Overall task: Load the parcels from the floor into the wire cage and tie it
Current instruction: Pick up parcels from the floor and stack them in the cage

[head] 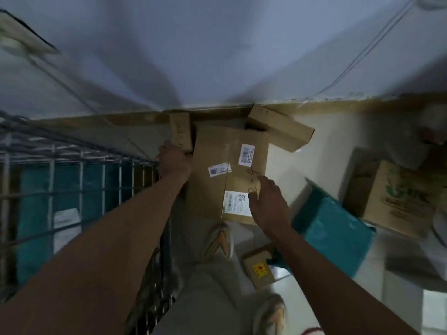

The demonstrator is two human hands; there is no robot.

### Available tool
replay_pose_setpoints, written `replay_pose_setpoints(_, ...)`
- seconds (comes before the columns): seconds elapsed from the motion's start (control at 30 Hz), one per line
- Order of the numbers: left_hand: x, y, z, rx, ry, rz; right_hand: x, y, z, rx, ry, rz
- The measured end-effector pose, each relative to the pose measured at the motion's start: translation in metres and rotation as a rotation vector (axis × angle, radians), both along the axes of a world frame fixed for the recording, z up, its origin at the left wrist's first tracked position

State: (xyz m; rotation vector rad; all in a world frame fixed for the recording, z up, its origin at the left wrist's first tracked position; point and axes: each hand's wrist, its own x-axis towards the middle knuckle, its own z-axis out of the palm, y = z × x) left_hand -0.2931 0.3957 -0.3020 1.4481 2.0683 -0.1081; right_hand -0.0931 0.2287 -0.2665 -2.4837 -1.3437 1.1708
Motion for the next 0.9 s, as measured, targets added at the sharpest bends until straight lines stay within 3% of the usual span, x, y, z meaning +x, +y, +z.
replay_pose_setpoints(0.1, -0.001, 0.025, -0.043, -0.029, 0.079, 0.098, -0.022, -0.002, -0.039, 0.109, 0.082, -0.186)
replay_pose_setpoints(0.23, -0.002, 0.052, -0.082, -0.053, 0.097, 0.038, -0.033, -0.022, -0.075, 0.197, 0.059, -0.365)
replay_pose_setpoints(0.43, -0.005, 0.061, -0.072, 0.053, -0.018, 0.167, -0.026, -0.031, -0.089, 0.183, 0.047, -0.336)
replay_pose_setpoints(0.53, -0.003, 0.04, -0.024, 0.19, -0.075, 0.225, -0.024, -0.022, -0.061, 0.146, 0.054, -0.396)
replay_pose_setpoints(0.67, 0.001, 0.005, 0.071, 0.277, -0.17, 0.174, -0.016, 0.001, 0.021, 0.045, 0.138, -0.555)
replay_pose_setpoints(0.9, 0.026, -0.06, 0.25, 0.251, -0.634, 0.402, -0.007, 0.029, 0.208, 0.004, 0.387, -0.464)
